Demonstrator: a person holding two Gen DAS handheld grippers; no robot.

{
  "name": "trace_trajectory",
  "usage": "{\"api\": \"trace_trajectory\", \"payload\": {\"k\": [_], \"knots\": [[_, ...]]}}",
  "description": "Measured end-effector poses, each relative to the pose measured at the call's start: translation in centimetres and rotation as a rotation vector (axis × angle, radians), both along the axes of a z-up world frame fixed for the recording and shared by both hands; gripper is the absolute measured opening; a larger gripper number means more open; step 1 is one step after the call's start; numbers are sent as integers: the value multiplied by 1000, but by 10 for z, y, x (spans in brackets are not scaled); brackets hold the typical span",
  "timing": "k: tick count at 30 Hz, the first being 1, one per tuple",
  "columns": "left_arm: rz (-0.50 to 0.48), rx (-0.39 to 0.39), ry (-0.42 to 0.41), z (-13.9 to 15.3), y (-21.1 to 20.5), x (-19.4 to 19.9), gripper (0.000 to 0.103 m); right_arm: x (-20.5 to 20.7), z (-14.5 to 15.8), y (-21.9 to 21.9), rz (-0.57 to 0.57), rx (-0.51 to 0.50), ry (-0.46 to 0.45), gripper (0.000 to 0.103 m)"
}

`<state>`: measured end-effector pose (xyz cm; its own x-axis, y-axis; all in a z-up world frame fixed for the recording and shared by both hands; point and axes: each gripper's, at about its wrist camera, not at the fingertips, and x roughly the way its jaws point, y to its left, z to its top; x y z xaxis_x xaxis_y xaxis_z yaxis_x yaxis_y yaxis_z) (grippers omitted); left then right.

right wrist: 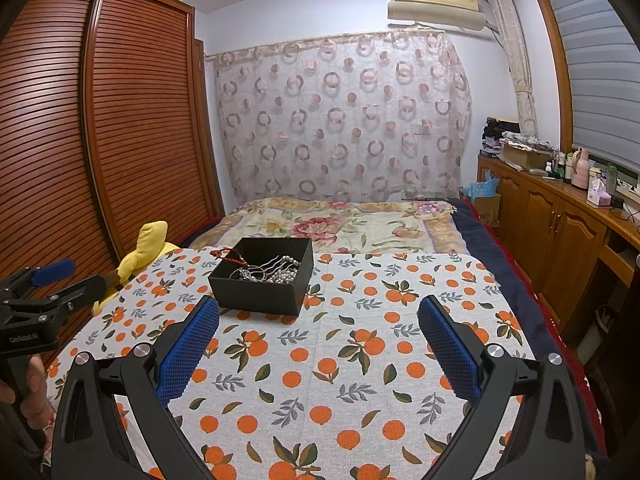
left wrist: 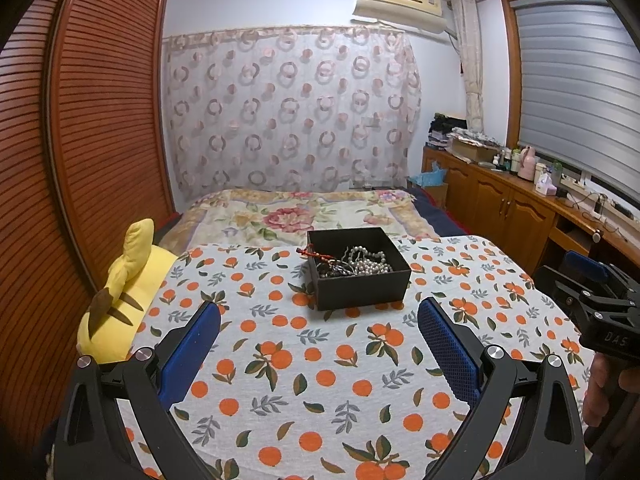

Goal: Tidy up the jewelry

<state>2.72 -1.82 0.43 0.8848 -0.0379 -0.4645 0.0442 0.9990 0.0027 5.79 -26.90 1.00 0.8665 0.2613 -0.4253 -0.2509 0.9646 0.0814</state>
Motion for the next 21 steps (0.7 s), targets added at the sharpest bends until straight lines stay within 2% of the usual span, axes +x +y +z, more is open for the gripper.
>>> {"api": "trace_trajectory", "payload": {"k": [21], "knots": [[0,0,-3,-1,0,-2,95,0,-2,0,0,1,-1,100]]}}
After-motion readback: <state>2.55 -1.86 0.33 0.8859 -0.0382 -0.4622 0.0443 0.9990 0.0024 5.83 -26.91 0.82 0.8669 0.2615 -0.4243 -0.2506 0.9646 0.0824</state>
